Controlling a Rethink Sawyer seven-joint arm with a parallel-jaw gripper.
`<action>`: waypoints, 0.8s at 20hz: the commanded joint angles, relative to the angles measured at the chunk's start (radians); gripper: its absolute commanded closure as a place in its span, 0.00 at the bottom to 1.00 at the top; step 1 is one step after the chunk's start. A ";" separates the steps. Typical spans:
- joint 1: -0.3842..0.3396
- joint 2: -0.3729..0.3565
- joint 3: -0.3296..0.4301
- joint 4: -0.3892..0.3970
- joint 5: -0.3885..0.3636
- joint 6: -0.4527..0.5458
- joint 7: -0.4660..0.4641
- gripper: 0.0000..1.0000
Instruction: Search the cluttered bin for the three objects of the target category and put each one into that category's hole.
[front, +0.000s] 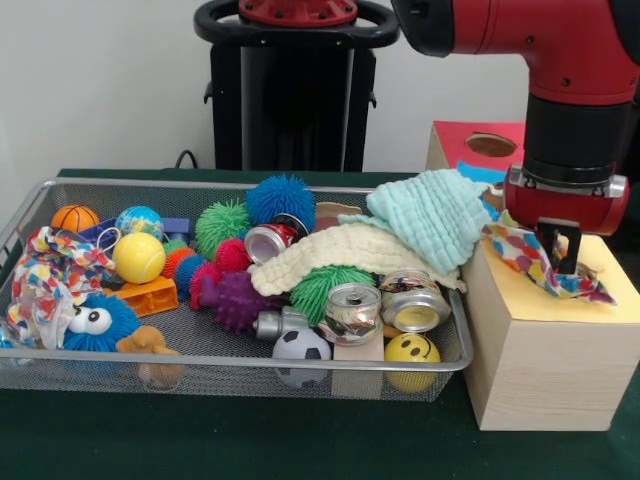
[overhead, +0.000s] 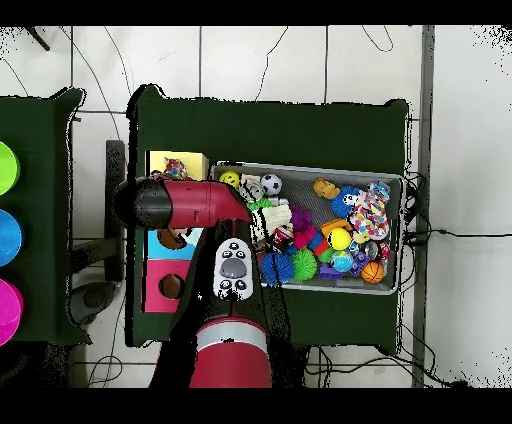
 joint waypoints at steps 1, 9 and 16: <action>0.007 0.145 0.086 0.040 -0.028 -0.053 0.075 1.00; 0.002 0.200 0.092 0.007 -0.031 -0.119 0.072 1.00; 0.001 0.238 0.084 -0.022 -0.037 -0.153 0.062 1.00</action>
